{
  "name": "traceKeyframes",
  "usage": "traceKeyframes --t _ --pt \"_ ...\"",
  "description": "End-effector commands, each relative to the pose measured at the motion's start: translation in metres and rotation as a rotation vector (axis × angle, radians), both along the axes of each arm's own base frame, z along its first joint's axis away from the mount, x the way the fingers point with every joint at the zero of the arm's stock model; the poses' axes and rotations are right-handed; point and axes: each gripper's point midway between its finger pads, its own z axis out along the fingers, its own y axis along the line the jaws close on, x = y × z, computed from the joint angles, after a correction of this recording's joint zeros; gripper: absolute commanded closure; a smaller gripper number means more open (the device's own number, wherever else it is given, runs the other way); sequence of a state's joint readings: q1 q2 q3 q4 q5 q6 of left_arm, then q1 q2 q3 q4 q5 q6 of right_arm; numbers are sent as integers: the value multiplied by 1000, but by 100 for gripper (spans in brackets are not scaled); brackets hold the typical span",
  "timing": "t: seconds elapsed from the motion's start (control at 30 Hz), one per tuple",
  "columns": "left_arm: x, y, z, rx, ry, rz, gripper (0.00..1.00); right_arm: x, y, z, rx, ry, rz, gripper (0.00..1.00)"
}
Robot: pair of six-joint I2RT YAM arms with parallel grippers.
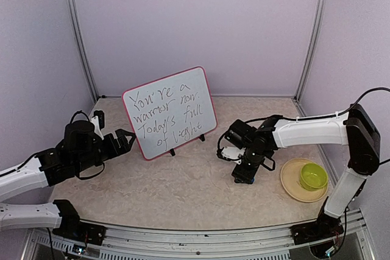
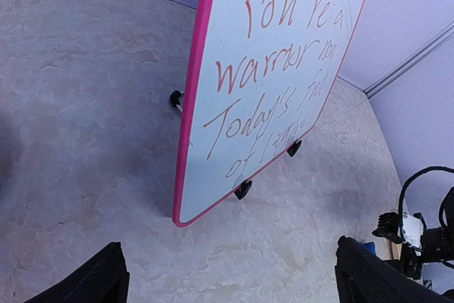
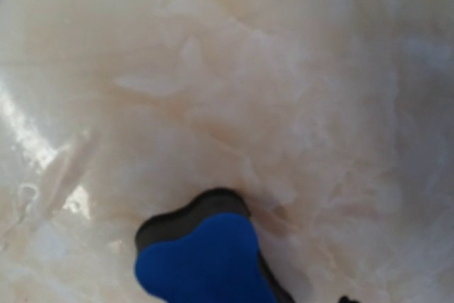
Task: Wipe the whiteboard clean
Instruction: Pick up the whiteboard eraser from the center of the board.
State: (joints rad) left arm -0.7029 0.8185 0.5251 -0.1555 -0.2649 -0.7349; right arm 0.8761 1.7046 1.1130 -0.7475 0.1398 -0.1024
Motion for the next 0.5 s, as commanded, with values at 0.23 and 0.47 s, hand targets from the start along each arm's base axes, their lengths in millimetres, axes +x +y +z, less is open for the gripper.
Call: traceKeyframes --t 0.23,0.47 --pt "-4 6 12 -22 -19 27 1 -4 -5 -18 -48 12 16 36" --pt "-5 5 7 -36 -15 22 1 -3 -8 -29 -82 23 6 39"
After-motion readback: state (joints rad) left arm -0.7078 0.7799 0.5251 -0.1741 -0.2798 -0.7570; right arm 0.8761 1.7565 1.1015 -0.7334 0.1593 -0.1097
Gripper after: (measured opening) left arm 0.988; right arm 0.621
